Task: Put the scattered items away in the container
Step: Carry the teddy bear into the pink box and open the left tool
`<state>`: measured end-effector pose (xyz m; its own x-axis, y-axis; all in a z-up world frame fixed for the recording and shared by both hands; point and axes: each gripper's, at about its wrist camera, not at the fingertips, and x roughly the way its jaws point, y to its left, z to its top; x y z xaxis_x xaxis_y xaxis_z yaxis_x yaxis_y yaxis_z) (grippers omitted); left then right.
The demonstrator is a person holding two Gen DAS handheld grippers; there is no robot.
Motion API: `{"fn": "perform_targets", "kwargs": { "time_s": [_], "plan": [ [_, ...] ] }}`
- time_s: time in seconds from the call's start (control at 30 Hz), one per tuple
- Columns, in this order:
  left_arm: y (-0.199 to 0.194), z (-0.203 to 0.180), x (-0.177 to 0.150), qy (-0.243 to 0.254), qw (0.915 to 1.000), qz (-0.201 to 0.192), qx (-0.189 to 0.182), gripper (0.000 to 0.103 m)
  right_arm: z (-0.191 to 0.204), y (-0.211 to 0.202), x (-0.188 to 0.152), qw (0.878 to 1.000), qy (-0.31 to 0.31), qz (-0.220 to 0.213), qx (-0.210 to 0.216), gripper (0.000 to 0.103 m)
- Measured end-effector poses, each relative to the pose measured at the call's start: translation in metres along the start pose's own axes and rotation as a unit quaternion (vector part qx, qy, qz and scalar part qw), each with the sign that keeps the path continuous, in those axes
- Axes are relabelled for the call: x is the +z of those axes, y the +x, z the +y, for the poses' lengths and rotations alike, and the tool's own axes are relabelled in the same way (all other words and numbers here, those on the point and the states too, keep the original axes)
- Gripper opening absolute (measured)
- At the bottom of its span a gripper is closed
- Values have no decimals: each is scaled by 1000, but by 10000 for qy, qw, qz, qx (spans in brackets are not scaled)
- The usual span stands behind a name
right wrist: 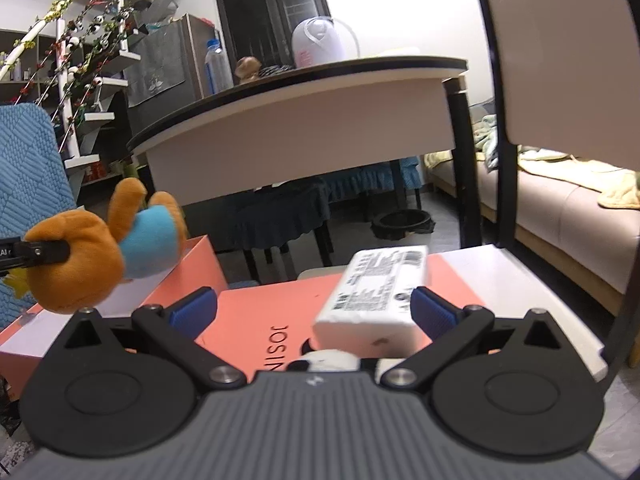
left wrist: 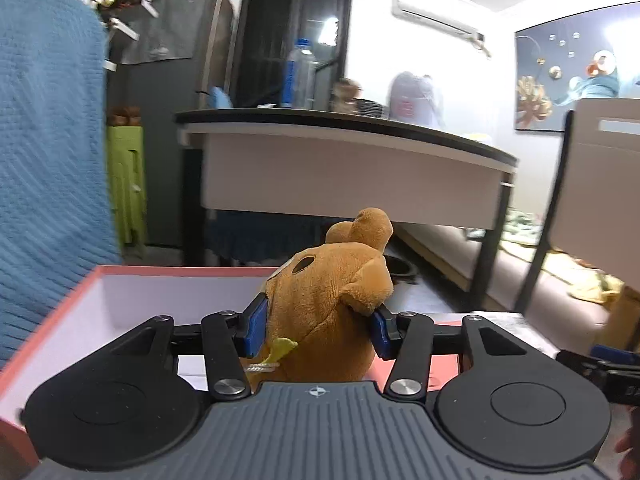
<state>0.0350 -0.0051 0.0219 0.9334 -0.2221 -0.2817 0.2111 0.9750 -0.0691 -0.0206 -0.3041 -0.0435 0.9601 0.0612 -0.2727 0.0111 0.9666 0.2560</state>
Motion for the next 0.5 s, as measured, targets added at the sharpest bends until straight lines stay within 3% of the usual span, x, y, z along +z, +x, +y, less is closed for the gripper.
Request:
{"fn": "perform_targets", "kwargs": {
  "time_s": [0.27,0.5],
  "plan": [
    [3,69,-12,2,9960,303,840,55,26,15,-6,9996,-144,98,227,103],
    [24,117,-34,-136,9866,983,1294,55,38,26,-10,9990,-255,173,309,103]
  ]
}}
